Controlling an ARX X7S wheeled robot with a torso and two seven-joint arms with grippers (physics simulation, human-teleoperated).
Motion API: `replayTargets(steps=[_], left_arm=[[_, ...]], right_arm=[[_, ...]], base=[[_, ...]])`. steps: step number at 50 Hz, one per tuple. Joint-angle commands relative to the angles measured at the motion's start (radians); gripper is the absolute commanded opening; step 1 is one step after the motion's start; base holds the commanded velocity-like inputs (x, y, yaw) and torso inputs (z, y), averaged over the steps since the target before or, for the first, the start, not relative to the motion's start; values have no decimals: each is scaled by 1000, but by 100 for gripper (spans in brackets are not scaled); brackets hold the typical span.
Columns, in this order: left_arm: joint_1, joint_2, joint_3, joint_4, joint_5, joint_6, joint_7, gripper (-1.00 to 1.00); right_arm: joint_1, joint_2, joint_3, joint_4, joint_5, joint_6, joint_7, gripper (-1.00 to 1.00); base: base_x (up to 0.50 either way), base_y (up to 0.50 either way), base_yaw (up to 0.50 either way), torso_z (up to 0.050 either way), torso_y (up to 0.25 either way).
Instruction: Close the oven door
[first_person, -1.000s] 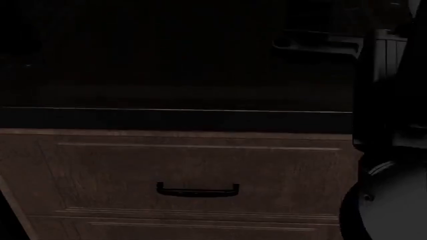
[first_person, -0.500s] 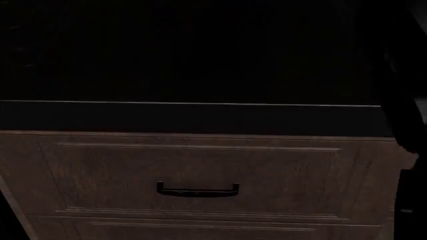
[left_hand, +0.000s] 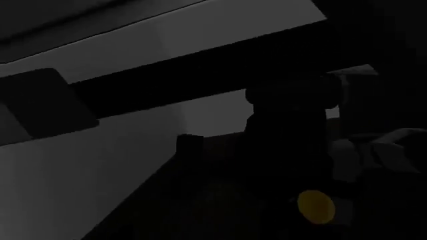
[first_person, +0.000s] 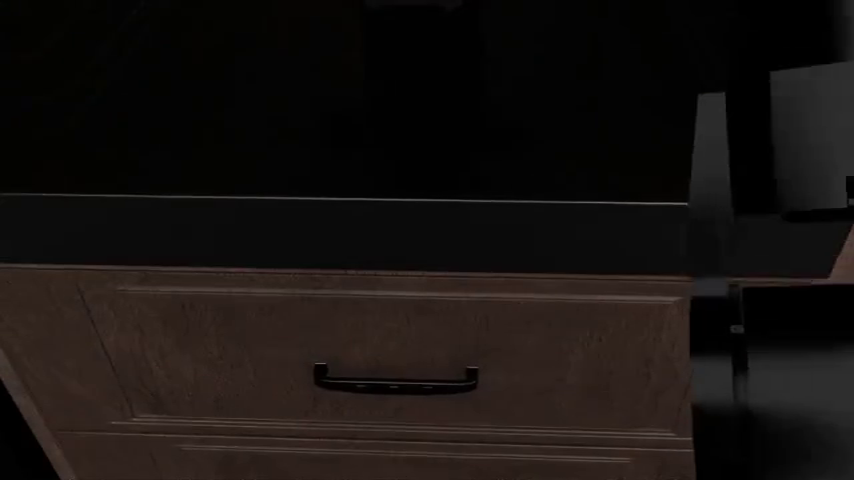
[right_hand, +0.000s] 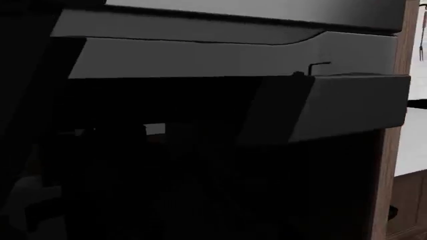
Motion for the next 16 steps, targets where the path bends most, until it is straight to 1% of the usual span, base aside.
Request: replayTargets(steps=[1,2,4,6,7,10,11,12,13,14,15,16], left_arm=[[-46,60,241,-492,-113,126,180,100],[-44,60,227,-492,-114,120,179,100],[-44,59,184,-492,-82,125,184,100],[-44,51,103,-492,-55,135,189,100],[-43,51,80,-492,-28,141,195,100],[-59,48,14,-492,19,138,201,100],[-74,44,-5,-491,17,146,210,100],[-71,22,-13,-423,2,118,210,100],[-10,-44,-43,-273,-49,9,145,100],[38,-88,-59,-123,-81,-68,91,100],[63,-111,-69,27,-103,-107,71,100],[98,-146,-97,172,-136,-164,20,100]], right_arm=[[12,-17,207,308,-209,-14,-10,100],[6,-18,237,308,-218,-7,1,100],[5,-26,243,308,-260,-4,-8,100],[17,-21,248,308,-284,-13,-43,100],[20,-19,257,307,-288,-11,-54,100],[37,-7,272,307,-299,-34,-77,100],[45,-3,275,306,-296,-86,-105,100],[14,8,299,187,-247,-49,-206,100],[-73,18,334,37,-222,68,-166,100],[-121,22,337,-113,-205,158,-174,100],[-147,24,340,-226,-198,200,-172,100],[-187,26,344,-346,-189,266,-162,100]], base=[[60,-7,-9,0,-16],[58,-7,-10,12,-16],[57,-7,-11,6,-16],[55,-7,-11,6,-16],[56,-7,-11,0,-16],[55,-7,-11,7,-16],[56,-7,-10,0,-16],[58,-7,-10,11,-16],[58,-7,-9,0,-16],[49,-6,-9,10,-16],[39,-6,-8,0,-16],[24,-5,-6,0,-16]])
